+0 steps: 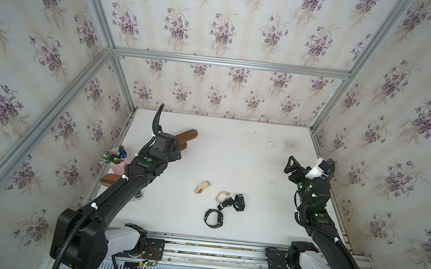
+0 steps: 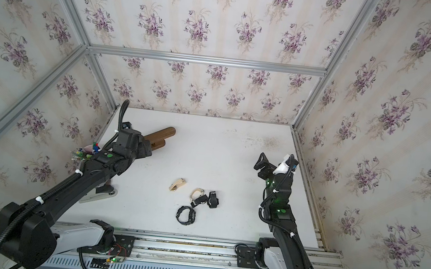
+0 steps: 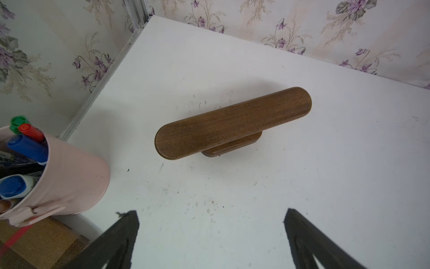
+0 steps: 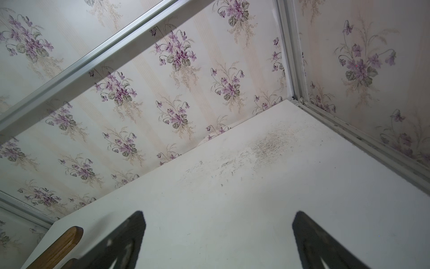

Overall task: Place watch on stand
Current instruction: Pick up the stand at the center of the board.

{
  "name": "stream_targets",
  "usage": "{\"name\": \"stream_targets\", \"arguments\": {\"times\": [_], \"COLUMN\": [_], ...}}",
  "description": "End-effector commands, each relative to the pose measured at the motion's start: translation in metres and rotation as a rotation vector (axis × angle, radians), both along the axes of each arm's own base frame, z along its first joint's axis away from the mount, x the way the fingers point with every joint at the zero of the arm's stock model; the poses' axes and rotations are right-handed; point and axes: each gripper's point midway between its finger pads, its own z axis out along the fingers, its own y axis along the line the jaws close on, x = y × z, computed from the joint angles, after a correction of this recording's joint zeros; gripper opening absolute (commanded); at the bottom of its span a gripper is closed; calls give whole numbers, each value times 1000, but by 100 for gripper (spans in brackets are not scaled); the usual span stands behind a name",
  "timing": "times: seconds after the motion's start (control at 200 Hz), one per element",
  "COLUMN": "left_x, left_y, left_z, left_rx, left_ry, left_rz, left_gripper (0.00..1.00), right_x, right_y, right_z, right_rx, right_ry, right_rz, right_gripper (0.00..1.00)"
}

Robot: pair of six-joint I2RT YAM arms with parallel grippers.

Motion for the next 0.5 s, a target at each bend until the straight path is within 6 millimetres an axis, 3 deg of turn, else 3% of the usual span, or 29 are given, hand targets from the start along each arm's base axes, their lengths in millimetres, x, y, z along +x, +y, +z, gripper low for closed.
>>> {"name": "stream_targets", "arguments": {"times": [0.0,0.19,0.395,0.42,0.495], "left_x": [0,16,30,34,40], "left_y": [-20,-29,-38,-41,-42], "left_z": [-1,14,17,6,-3], "left_rx": [-52,14,86,98,130], "left_ry": [41,50,127,164,209], "left_rz": [-110,-190,-274,-287,-307], "left_gripper": [99,99,99,99,99], "right_x": [1,-1,-3,-3,-3], "right_y": [15,35,48,50,55], "right_z": [-6,-22,-34,-34,-36], "right_rx": [16,28,35,34,28], "right_ry": [62,111,160,162,172], "right_rz": [85,195,254,258,273], "right_gripper": [100,100,100,100,100]}}
